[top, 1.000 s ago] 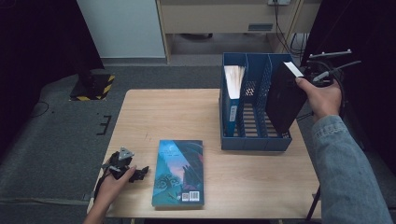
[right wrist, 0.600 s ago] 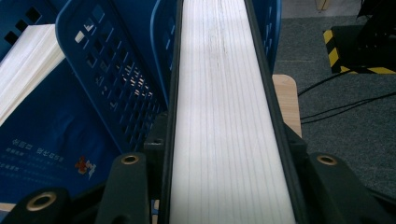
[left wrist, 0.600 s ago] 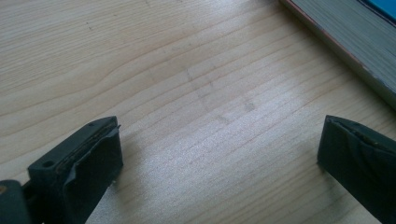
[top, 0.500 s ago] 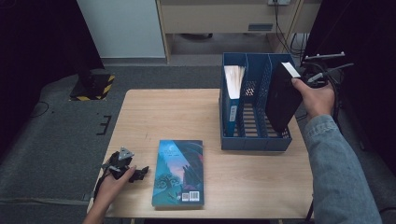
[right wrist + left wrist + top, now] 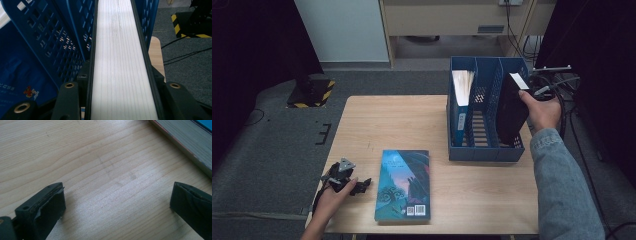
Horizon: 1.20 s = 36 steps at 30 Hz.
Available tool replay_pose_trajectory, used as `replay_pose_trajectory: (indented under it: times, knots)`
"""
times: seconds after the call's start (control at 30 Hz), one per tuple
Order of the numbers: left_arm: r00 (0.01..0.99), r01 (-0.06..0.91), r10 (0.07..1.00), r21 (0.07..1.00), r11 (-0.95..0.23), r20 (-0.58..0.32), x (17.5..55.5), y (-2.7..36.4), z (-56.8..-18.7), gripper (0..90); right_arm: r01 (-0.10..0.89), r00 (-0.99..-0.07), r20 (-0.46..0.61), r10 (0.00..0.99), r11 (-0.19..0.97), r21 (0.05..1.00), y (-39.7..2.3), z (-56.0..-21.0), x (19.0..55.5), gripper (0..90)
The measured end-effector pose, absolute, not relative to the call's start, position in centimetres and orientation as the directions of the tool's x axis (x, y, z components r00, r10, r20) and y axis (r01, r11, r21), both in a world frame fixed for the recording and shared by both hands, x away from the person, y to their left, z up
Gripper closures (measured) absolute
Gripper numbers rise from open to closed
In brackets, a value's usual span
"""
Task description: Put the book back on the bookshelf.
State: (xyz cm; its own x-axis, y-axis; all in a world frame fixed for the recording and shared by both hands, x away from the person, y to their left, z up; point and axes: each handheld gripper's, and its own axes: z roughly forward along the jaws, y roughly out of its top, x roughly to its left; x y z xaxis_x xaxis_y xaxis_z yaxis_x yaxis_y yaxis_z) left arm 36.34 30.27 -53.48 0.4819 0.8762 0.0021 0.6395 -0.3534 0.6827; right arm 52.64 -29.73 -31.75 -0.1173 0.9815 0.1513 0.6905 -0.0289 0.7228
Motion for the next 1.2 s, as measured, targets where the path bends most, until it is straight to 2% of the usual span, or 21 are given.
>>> replay_pose_trajectory:
  times: [0.87, 1.2]
  knots:
    - [0.485, 0.638, 0.875, 0.683, -0.355, 0.002, 36.4, 30.3, -53.5, 0.0, 0.707, -0.066, 0.17, 0.983, -0.075, 0.704, -29.5, -35.7, 52.8, 52.5]
    - [0.486, 0.637, 0.874, 0.683, -0.356, 0.002, 36.4, 30.3, -53.5, 0.0, 0.705, -0.088, 0.146, 0.985, -0.041, 0.708, -29.2, -35.7, 52.7, 52.2]
